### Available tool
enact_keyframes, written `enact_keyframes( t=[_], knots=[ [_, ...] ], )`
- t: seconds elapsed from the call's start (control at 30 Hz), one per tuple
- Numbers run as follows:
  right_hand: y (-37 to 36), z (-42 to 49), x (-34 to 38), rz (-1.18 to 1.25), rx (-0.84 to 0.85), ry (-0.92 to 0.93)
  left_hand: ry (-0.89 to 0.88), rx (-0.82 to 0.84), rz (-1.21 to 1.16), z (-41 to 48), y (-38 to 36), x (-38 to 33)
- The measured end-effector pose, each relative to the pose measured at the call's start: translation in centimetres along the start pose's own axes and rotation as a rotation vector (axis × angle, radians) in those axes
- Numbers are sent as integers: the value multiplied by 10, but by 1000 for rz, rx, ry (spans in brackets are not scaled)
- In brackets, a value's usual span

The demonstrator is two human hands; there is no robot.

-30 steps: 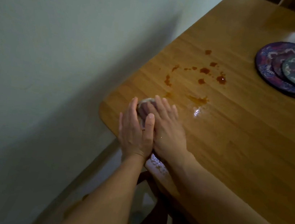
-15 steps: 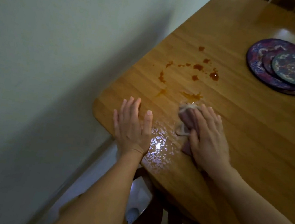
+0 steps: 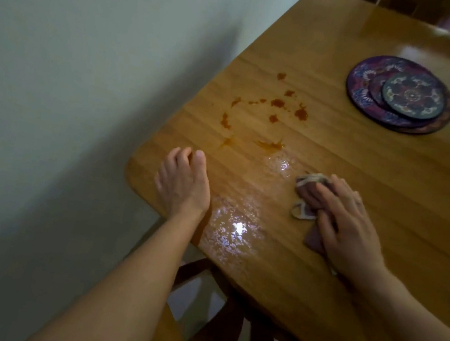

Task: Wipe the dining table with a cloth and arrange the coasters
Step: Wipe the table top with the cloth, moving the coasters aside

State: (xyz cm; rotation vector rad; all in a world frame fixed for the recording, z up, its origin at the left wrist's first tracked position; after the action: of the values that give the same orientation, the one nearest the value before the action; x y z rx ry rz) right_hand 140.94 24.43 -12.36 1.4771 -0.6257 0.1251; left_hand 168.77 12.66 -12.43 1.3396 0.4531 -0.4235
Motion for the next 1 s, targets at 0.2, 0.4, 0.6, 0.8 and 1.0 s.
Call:
enact_keyframes(
  t=[0.2,0.4,0.6,0.8,1.0],
  knots=[
    [17,74,-32,-65,-156,-272,-174,179,304,9,-25,-1],
    [8,162,-5,-17,-182,-329,-174,172,362,8,-28,-6],
    [-21,210,53,-41,-104,-108,-174,196,370,10,-29,-5],
    [-60,121,107,19,123,322,-169,183,335,12,-26,-5],
    [-36,67,111,534,540,131,-167,167,316,12,-23,-8]
  ],
)
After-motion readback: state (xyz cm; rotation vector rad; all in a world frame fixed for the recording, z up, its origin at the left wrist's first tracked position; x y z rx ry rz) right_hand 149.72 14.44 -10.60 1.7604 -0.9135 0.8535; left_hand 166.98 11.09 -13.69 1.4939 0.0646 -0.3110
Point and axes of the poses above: each hand's wrist, its own z-axis towards the middle knuckle, its own y-axis out of the back of the hand, x = y × z, the point moved 6 cm from there along z, towards the middle knuckle, and after that the axes turned 14 degrees about -y, right-handed, at the moved point
